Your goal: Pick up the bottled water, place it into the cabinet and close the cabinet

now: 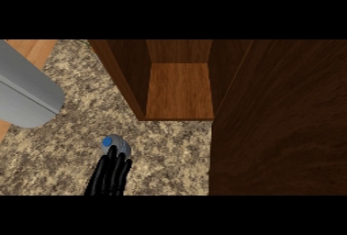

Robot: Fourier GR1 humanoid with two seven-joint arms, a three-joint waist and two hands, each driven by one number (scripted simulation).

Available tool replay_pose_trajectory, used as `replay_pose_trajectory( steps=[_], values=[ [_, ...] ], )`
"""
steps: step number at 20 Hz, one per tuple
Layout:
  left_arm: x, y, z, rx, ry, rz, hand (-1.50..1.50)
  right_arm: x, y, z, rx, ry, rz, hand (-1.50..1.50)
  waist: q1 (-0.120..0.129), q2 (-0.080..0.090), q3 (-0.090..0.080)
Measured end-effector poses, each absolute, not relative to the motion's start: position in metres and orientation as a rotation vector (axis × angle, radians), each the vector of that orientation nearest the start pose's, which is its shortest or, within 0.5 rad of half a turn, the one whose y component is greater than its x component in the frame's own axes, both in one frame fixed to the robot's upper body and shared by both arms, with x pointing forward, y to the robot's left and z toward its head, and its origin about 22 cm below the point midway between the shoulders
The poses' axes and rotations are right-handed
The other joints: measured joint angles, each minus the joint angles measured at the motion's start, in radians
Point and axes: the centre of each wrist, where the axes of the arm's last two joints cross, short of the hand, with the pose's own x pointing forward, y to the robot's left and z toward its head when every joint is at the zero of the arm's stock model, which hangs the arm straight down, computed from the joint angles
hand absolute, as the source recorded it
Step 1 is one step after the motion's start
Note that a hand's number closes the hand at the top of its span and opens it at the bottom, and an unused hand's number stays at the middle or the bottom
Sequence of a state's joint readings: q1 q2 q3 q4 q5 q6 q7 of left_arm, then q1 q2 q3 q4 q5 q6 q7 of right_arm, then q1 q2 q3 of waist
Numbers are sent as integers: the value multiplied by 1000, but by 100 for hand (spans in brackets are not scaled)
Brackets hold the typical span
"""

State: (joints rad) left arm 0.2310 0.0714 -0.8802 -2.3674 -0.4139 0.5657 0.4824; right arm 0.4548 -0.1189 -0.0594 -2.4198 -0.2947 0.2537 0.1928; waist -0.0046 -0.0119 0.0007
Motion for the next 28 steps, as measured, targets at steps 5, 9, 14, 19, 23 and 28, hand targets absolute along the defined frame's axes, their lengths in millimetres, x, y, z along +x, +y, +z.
replay_pose_trajectory(
  steps=[5, 9, 14, 19, 23, 28],
  values=[
    [95, 120, 135, -73, -1724, 58, -150, 106, -273, 129, 137, -1811, 120, -150, -1, 1, -1],
    [97, 131, 126, 15, -1726, 60, -150, 105, -278, 128, 125, -1820, 120, -150, -5, 4, -2],
    [98, 147, 117, 69, -1701, 75, -150, 100, -282, 126, 128, -1816, 129, -150, -9, 5, -3],
    [115, 164, 105, 104, -1685, 78, -150, 97, -284, 125, 137, -1816, 139, -150, -18, 8, -3],
    [130, 177, 88, 129, -1680, 41, -150, 96, -285, 123, 146, -1818, 134, -150, -17, 9, -3],
    [150, 195, 58, 151, -1670, 30, -150, 93, -291, 122, 138, -1818, 137, -150, -22, 9, -4]
  ],
)
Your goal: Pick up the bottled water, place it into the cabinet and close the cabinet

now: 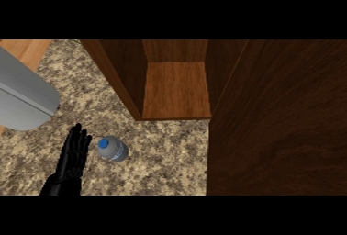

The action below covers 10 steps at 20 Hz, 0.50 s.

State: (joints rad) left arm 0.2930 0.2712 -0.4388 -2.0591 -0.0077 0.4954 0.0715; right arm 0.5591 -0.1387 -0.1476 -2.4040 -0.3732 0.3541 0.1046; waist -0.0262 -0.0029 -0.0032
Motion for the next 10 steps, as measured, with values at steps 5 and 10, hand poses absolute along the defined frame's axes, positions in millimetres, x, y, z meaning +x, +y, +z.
replay_pose_trajectory(
  steps=[5, 10],
  values=[
    [165, 209, 32, 182, -1647, 44, -150, 90, -293, 121, 150, -1815, 141, -150, 2, 0, 1],
    [182, 224, 5, 208, -1617, 55, -150, 86, -297, 119, 157, -1824, 143, -150, -1, 1, 1]
  ],
)
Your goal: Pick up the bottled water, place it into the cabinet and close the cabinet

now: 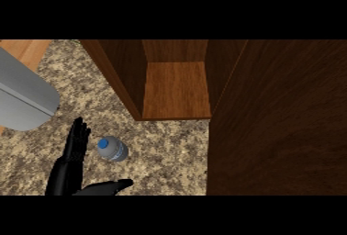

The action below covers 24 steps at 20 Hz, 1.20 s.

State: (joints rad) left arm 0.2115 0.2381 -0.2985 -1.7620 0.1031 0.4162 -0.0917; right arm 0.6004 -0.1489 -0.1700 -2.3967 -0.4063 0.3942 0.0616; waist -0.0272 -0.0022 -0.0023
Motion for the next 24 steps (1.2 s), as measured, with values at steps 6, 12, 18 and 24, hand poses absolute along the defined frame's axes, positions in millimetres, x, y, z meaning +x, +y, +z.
replay_pose_trajectory(
  steps=[6, 12, 18, 24],
  values=[
    [197, 238, -30, 202, -1565, 57, -150, 84, -299, 117, 180, -1829, 146, -150, 1, 1, 0],
    [208, 249, -63, 204, -1530, 79, -150, 77, -306, 116, 178, -1819, 161, -150, -2, 1, 0],
    [207, 254, -95, 210, -1524, 116, -150, 70, -310, 115, 185, -1820, 157, -150, -1, 2, -1],
    [206, 251, -119, 110, -1539, 172, -150, 63, -310, 111, 212, -1816, 134, -150, -2, 2, -1]
  ],
)
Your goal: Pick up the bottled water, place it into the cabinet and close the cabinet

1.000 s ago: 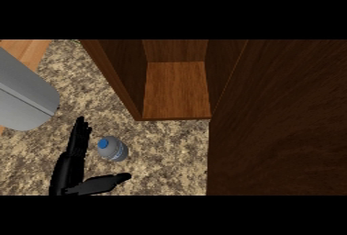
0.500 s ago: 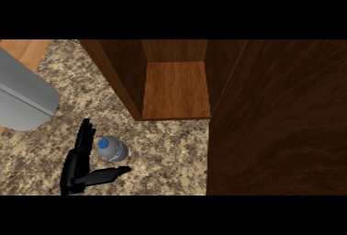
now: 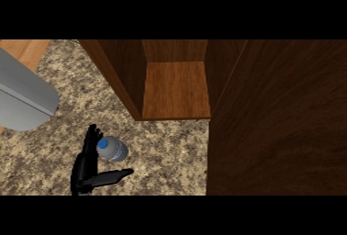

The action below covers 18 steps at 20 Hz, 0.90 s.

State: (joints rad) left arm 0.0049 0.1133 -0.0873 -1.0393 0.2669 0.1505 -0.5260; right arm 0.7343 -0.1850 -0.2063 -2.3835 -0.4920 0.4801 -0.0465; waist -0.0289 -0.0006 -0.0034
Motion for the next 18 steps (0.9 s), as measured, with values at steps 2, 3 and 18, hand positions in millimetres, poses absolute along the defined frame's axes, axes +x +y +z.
replay_pose_trajectory(
  steps=[2, 3, 18],
  values=[
    [203, 247, -127, 58, -1548, 176, -150, 60, -311, 110, 216, -1817, 127, -150, 0, 0, 0],
    [203, 245, -131, 42, -1550, 178, -150, 58, -312, 111, 213, -1815, 131, -150, -2, 0, 0],
    [222, 243, -152, -196, -1633, 307, 150, 53, -322, 114, 190, -1820, 135, -150, 7, 1, 1]
  ],
)
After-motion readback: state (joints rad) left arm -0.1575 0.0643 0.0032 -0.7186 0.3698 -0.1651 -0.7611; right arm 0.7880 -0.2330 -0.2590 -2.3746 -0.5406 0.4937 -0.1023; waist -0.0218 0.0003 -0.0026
